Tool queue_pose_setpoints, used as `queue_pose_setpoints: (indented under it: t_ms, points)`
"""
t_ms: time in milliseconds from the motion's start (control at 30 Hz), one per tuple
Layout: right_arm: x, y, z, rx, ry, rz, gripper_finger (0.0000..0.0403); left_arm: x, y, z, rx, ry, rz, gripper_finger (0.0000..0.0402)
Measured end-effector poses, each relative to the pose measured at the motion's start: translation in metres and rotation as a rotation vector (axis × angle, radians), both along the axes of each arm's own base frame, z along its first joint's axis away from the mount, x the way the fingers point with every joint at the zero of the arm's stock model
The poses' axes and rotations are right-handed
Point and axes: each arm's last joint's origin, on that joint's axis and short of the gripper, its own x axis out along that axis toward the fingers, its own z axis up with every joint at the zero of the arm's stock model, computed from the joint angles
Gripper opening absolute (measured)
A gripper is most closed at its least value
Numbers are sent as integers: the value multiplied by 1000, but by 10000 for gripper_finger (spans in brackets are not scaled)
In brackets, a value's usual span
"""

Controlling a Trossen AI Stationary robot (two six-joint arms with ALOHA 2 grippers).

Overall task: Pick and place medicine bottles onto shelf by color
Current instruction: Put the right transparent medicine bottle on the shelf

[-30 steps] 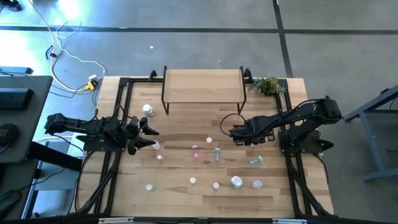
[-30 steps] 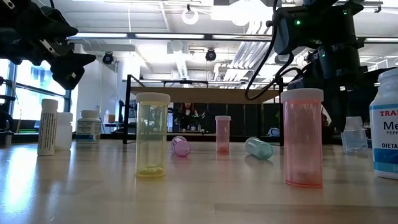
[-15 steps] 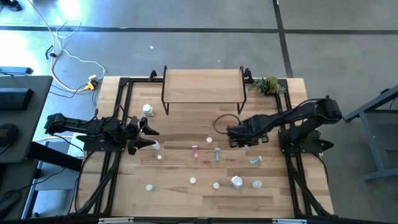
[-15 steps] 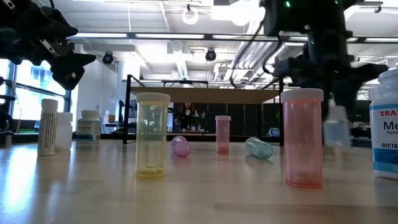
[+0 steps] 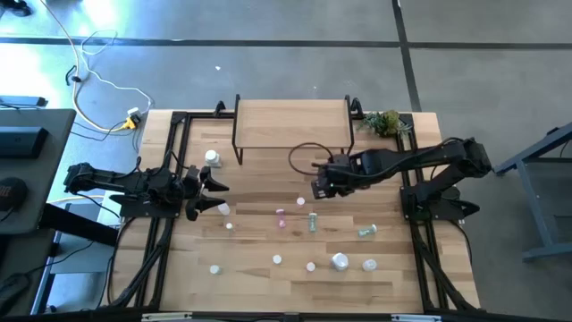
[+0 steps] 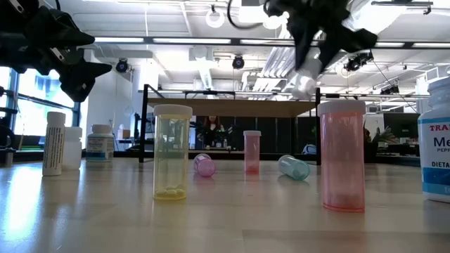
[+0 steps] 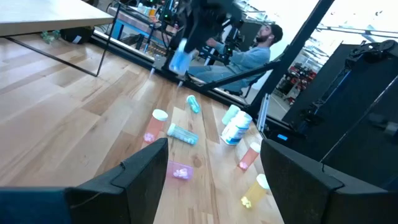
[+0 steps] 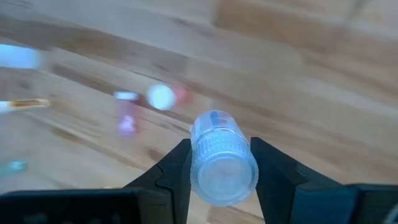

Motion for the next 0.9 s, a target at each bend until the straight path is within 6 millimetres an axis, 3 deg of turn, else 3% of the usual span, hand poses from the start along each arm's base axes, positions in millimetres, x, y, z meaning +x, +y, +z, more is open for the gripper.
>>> queue_pose_setpoints:
  t_ms: [267,533,733,900]
  points:
    - [3,-24,55,-198,-92,58,124,0,2,0,3,1,58,248]
    - [-9,-74,94,-390,-60,122,124,0,2,0,2,0,67,248]
    - [-24,-122,104,-425,-24,172,124,0,2,0,-29,-2,79,248]
    - [-40,-161,92,-353,19,185,124,0,3,0,-45,-10,115,248]
